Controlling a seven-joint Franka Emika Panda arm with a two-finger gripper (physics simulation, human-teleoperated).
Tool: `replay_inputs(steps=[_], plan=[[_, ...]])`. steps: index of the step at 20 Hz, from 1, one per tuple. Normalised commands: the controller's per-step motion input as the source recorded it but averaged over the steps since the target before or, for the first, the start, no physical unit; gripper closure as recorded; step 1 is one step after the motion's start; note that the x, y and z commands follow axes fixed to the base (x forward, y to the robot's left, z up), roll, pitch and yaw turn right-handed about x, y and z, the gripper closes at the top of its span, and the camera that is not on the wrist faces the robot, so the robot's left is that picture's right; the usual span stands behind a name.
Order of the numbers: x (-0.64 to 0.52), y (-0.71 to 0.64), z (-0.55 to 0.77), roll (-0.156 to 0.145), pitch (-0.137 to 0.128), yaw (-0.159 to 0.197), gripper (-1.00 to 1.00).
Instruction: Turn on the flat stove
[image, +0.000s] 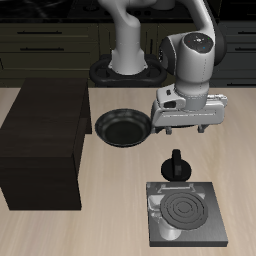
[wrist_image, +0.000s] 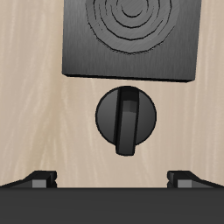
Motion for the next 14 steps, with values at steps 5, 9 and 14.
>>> replay_inputs(steps=[5, 9, 14], plan=[[-0.04, -0.11, -0.18, -0.017, 0.01, -0.012, -1.0], [-0.04, -0.12, -0.18, -0.007, 0.007, -0.005, -1.0], [0.0, -0.09, -0.11, 0.001, 0.006, 0.005, -1.0]])
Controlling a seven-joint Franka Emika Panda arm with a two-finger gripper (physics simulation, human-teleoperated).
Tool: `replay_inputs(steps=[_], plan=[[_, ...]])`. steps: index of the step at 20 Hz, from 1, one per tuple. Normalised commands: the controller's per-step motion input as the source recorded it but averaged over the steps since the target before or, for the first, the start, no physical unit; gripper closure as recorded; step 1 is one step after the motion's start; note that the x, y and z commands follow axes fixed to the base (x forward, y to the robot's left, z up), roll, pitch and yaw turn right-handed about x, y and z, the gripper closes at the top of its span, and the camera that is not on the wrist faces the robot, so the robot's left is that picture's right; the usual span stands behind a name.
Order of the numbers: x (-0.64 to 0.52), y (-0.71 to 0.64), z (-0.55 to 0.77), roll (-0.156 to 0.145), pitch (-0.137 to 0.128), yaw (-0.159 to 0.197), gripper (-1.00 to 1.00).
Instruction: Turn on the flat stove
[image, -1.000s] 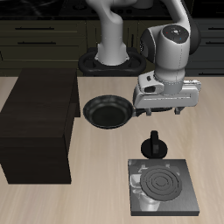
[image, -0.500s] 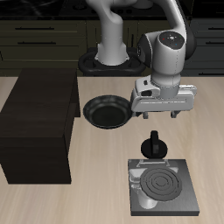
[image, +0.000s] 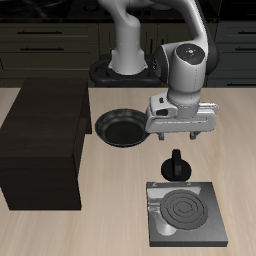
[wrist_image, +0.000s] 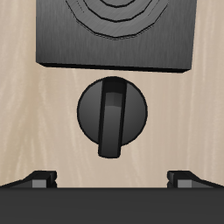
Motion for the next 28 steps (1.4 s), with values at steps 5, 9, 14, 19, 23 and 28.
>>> replay_inputs(steps=[5, 9, 14, 19, 23, 28], plan=[[0.04, -0.09, -0.15, -0.009, 0.015, 0.005, -1.0], [0.09, -0.03, -0.15, -0.001, 0.025, 0.029, -1.0], [0.09, -0.02, -0.06, -0.007, 0.014, 0.01, -1.0], [0.09, 0.01, -0.07, 0.0, 0.016, 0.0, -1.0], [0.06, -0.05, -0.19, -0.012, 0.035, 0.003, -1.0], [0.05, -0.02, -0.21, -0.016, 0.028, 0.009, -1.0]])
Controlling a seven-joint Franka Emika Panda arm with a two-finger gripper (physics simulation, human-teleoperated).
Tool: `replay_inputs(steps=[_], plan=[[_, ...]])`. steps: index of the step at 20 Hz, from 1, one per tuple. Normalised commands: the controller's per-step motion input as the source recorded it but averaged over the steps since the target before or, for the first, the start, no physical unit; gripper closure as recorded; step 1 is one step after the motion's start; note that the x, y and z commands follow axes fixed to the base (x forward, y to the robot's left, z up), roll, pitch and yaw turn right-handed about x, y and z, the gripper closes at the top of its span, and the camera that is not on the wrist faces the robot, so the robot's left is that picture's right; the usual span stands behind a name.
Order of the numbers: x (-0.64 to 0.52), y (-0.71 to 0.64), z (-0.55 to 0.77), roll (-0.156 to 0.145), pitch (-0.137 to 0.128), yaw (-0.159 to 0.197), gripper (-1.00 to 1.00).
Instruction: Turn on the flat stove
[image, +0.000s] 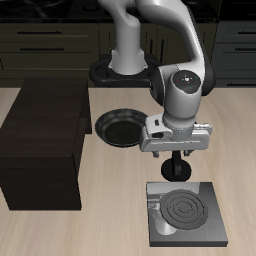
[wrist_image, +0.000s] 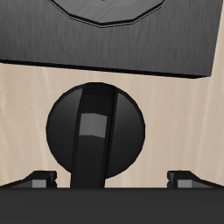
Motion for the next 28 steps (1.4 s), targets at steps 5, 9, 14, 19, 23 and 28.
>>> replay_inputs(steps=[5, 9, 14, 19, 23, 28], plan=[[-0.07, 0.09, -0.15, 0.009, 0.042, -0.029, -1.0], [-0.11, 0.36, -0.17, 0.041, 0.005, 0.013, -1.0], [-0.05, 0.15, -0.23, 0.021, 0.025, 0.001, -1.0], [-0.01, -0.17, -0.2, -0.026, 0.038, -0.004, -1.0], [-0.05, -0.3, -0.23, -0.026, 0.051, -0.035, -1.0], [-0.14, -0.18, -0.19, 0.003, 0.046, -0.052, 1.0]])
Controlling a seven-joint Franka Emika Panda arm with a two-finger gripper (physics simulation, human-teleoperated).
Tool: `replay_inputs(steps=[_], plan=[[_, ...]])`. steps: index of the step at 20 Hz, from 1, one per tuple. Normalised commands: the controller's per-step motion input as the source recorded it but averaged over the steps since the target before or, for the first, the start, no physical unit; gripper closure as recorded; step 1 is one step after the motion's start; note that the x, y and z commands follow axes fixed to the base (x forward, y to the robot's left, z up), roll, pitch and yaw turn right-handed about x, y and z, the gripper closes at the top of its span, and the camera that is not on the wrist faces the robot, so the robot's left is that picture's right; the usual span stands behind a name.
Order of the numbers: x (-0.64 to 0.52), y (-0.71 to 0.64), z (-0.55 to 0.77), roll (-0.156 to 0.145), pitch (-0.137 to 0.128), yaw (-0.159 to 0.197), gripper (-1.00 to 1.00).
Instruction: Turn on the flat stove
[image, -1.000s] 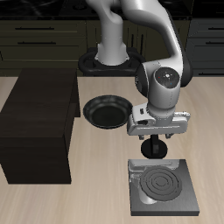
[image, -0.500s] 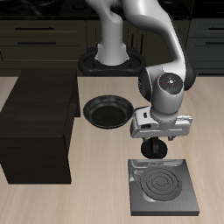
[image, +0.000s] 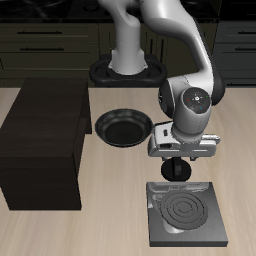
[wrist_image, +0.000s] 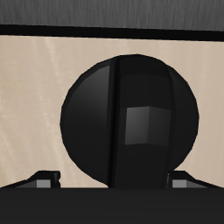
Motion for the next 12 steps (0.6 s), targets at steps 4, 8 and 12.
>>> replay_inputs(steps=[4, 8, 12], plan=[[-0.14, -0.09, 0.05, -0.002, -0.016, -0.014, 1.0], [-0.1, -0.12, 0.16, 0.006, -0.031, 0.001, 1.0], [-0.02, -0.21, 0.13, -0.025, -0.038, 0.042, 1.0]])
